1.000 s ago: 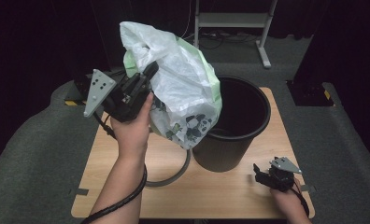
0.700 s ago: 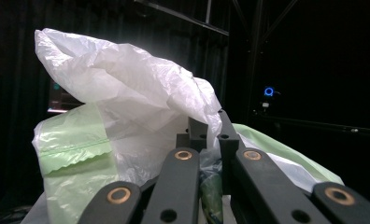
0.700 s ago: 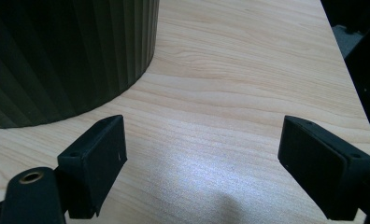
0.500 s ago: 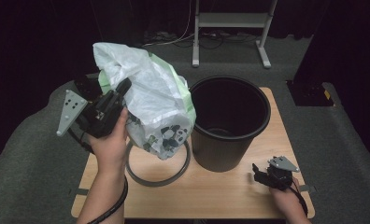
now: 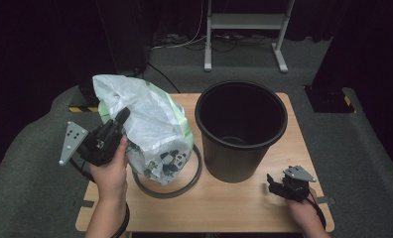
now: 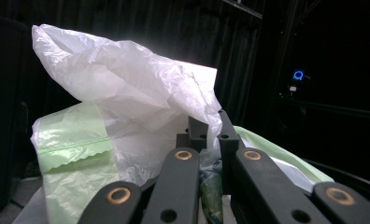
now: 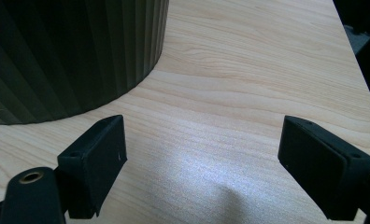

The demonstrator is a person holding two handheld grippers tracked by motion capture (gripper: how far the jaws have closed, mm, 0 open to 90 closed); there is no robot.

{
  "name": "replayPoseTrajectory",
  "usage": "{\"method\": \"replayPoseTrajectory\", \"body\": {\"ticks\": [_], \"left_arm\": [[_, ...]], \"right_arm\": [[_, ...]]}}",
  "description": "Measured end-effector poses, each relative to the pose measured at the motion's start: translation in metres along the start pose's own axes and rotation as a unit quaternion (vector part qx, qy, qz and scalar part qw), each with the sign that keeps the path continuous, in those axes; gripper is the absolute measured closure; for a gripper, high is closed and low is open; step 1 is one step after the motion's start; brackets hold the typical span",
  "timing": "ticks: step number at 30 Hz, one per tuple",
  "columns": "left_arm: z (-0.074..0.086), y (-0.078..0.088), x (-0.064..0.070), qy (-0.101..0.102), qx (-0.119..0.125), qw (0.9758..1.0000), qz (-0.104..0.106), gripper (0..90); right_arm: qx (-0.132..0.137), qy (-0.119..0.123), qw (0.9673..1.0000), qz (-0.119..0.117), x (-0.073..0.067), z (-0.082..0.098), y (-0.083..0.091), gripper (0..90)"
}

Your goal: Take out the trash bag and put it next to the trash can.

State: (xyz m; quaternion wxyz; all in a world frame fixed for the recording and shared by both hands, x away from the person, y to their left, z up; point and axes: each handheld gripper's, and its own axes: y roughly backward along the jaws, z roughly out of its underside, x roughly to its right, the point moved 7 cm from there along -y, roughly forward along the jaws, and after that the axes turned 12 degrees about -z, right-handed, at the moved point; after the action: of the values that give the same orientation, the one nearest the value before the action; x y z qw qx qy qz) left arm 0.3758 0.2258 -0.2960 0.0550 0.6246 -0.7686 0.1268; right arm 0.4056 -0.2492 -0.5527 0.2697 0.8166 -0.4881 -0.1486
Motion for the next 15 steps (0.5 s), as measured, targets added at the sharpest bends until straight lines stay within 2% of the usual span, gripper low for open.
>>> {"method": "replayPoseTrajectory", "body": {"ticks": [2,4,10,15], "left_arm": [[0.008,0.001,-0.005,0.005,-0.007,1.0000,-0.004,89.8],[0.017,-0.001,-0.010,0.001,-0.019,0.9998,-0.009,89.7],[0.030,-0.002,-0.020,-0.007,-0.037,0.9991,-0.017,89.8],[0.042,0.000,-0.029,-0.005,-0.054,0.9983,-0.022,89.7]], "right_arm": [[0.000,0.000,1.0000,-0.001,0.000,0.000,0.000,15.1],[-0.003,-0.001,1.0000,0.000,0.001,0.001,-0.001,15.2],[0.000,0.001,1.0000,-0.004,0.000,0.000,0.000,15.2],[0.001,-0.001,1.0000,-0.004,0.001,-0.001,0.001,15.2]]}}
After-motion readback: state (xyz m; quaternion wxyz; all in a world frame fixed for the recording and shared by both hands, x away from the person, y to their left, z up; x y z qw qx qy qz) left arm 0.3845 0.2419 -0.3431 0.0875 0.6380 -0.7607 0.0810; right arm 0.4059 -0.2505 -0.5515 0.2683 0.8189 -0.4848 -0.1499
